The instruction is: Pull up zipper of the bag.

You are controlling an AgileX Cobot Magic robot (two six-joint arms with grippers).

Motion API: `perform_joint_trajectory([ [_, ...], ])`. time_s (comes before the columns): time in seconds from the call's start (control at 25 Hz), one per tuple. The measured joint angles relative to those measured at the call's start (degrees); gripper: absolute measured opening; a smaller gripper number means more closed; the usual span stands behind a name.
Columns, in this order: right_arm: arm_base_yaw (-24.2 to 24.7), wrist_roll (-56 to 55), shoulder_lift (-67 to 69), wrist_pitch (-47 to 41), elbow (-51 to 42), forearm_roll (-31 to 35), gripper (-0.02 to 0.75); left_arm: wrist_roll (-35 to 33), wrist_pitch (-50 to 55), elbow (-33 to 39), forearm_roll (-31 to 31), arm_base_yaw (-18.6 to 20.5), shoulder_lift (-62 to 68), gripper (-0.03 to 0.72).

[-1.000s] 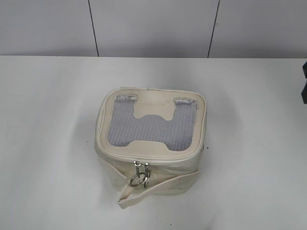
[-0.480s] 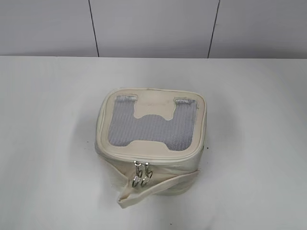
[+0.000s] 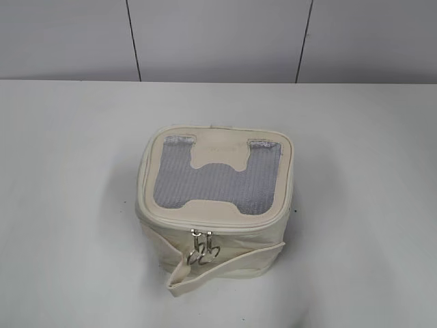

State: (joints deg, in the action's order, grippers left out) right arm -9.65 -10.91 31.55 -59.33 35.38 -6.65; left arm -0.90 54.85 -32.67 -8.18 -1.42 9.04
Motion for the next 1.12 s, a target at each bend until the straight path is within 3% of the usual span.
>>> perform_joint_trajectory([
  [0.36,-0.24,2.2,-24.1,-0.76,-6.49,0.49,0.587,-2.72,6.45,0.83,-0.29,0.0,-9.18,0.372],
  [0.52,-0.24,7.57,-30.7,-0.76,-6.56,3.92,0.587,-3.84,6.11,1.07,-0.99,0.0,-9.38,0.371],
  [0.68,-0.24,11.91,-31.87,-0.76,-6.61,7.18,0.587,-4.79,5.86,1.69,-1.33,0.0,-9.38,0.371],
  [1.12,-0.24,12.54,-31.58,-0.71,-6.67,7.45,0.587,-4.84,5.84,1.69,-1.27,0.0,-9.38,0.371],
])
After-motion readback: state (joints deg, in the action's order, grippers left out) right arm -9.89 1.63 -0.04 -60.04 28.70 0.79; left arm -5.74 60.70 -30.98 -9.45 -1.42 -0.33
